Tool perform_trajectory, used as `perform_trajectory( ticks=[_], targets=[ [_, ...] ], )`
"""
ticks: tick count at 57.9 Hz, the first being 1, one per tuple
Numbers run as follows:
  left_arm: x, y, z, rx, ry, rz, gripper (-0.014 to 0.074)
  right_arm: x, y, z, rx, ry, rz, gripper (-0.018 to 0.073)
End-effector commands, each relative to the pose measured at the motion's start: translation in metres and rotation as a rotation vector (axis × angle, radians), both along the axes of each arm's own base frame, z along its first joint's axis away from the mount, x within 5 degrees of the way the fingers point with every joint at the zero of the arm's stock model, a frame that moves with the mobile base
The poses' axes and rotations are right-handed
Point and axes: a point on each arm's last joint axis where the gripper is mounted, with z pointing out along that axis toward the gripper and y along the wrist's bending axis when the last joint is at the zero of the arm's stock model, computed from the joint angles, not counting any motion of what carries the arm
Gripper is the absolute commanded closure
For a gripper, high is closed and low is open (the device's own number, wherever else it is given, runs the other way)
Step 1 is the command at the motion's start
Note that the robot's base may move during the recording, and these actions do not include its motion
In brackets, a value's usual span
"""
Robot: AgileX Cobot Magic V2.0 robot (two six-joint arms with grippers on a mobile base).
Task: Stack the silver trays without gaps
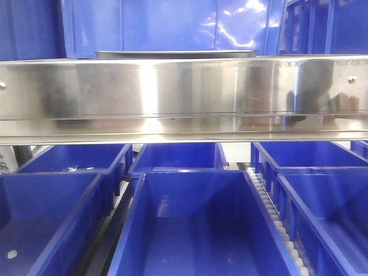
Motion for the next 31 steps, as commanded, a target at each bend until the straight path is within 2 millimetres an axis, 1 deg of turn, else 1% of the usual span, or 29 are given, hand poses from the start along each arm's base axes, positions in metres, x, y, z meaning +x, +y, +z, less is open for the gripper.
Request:
perform_trajectory(
  ticks=[1, 31],
  targets=[
    [-0.0004, -0.0001, 0.0017, -0.004, -0.015, -0.001, 0.0603, -0.0004, -0.0003, 0.0016, -0.01, -0.018, -0.004, 0.0629],
    [-0.0004, -0.0001, 0.0017, -0.004, -0.015, -0.001, 0.0603, -0.0004, -0.0003, 0.0016, -0.01, -0.018, -0.004, 0.0629]
  ],
)
